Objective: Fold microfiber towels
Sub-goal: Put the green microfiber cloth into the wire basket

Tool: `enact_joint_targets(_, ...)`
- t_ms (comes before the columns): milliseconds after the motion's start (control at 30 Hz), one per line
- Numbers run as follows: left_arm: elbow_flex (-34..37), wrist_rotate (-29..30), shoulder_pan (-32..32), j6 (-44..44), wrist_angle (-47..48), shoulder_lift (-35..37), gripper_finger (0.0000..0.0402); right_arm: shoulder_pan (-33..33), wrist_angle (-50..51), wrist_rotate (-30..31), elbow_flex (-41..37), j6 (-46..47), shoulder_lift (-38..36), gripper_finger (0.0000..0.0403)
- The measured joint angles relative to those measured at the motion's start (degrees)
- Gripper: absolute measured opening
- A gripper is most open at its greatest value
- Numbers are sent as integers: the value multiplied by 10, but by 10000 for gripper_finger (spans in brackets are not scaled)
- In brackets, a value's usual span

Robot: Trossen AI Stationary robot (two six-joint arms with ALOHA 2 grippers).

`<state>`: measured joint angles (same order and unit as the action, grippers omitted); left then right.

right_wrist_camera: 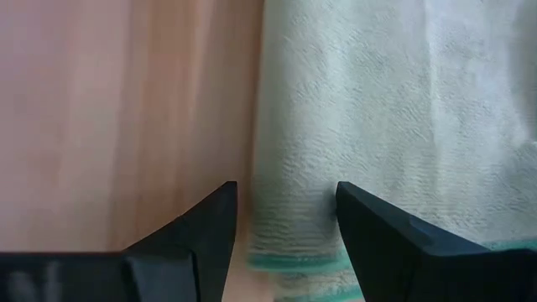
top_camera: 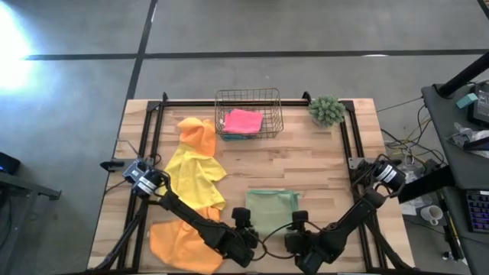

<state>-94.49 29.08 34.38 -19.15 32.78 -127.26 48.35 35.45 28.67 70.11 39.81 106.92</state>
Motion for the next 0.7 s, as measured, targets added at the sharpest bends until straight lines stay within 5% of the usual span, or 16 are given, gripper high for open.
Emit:
enact_joint_targets(333,20,2,-19,0,-15,2,157,-38,34,-2,-9,41,2,170)
enact_joint_targets(700,22,12,-33,1,-13,2,10,-52,27,-21,-8,26,1,36)
